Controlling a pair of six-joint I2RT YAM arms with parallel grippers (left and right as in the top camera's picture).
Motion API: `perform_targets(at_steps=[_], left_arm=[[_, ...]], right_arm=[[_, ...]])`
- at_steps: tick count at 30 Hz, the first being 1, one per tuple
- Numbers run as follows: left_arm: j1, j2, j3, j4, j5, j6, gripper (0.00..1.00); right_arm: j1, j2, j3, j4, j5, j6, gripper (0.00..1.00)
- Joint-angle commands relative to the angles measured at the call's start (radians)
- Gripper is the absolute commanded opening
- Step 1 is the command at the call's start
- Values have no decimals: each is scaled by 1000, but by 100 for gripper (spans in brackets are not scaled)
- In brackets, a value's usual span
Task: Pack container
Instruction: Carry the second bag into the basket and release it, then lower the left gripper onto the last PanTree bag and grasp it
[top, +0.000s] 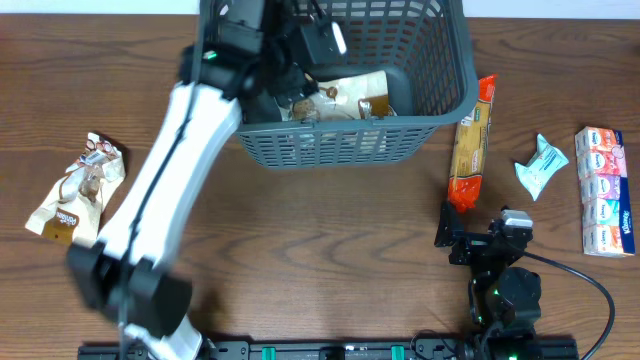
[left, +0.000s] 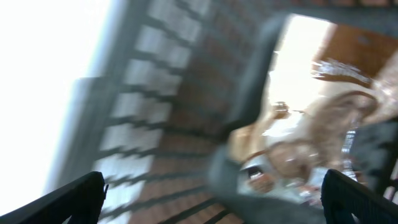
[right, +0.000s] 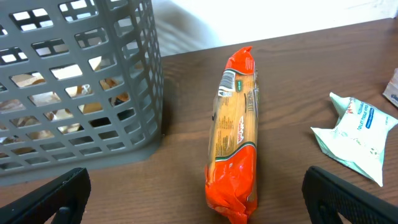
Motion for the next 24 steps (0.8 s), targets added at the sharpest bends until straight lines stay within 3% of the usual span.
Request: perform_targets(at_steps=[1, 7, 13, 18, 24], left_arm=[[32, -138, 8, 0, -114, -17, 99], [186, -297, 8, -61, -199, -201, 99], [496, -325, 2, -262, -247, -417, 99], [706, -269, -64, -362, -243, -372, 99], [847, -199, -232, -340, -197, -304, 99]], right_arm=[[6, 2, -4, 2, 0, -14, 99], [6, 2, -4, 2, 1, -14, 99], [6, 2, -4, 2, 0, -15, 99], [6, 2, -4, 2, 1, -15, 99], [6, 2, -4, 2, 0, -15, 99]])
